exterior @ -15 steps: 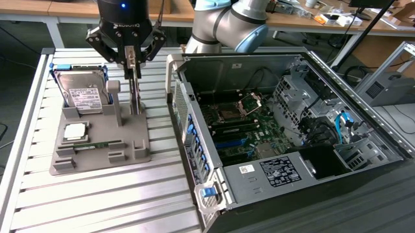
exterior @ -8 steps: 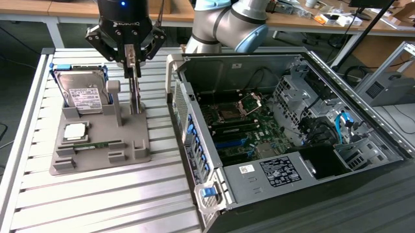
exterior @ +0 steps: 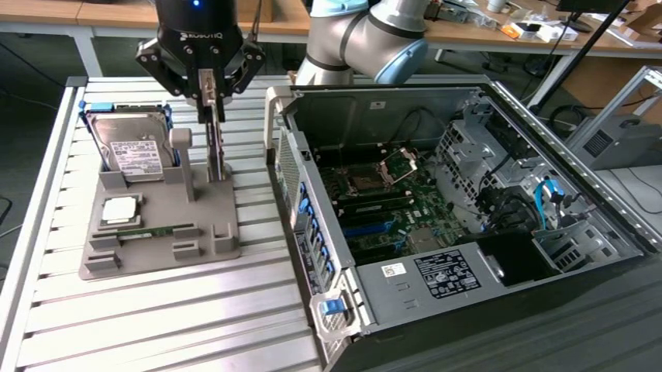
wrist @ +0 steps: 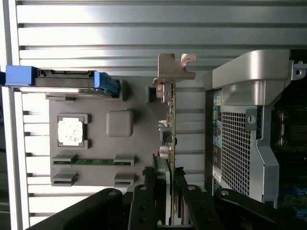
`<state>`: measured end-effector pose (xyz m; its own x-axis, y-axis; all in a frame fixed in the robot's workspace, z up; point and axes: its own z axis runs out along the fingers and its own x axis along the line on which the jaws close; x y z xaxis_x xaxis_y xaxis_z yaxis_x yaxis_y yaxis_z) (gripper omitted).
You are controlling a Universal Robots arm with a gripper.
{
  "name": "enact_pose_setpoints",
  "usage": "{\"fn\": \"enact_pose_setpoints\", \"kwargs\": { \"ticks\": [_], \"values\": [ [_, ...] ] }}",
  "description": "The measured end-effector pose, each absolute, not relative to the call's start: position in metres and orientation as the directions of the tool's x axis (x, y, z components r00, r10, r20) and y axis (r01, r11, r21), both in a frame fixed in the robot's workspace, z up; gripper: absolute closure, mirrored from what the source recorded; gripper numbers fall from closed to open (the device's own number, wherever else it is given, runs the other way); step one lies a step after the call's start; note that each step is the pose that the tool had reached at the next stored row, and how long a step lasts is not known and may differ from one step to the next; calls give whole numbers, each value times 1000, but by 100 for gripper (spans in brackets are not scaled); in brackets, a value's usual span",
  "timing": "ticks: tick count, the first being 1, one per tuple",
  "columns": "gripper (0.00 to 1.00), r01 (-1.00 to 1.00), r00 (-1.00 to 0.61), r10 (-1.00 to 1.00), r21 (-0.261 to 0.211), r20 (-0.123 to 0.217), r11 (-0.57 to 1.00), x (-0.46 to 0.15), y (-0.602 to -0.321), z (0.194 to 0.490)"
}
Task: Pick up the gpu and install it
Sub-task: 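Pick up the gpu and move the gpu toward the slot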
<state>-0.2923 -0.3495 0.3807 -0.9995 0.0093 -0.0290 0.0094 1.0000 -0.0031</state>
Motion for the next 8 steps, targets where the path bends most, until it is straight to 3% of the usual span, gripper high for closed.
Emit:
{"fn": "enact_pose_setpoints", "kwargs": {
  "ticks": [8],
  "values": [
    [73,9,-1000,9,-3,-29,1000,-292,-349,384]
  ]
}}
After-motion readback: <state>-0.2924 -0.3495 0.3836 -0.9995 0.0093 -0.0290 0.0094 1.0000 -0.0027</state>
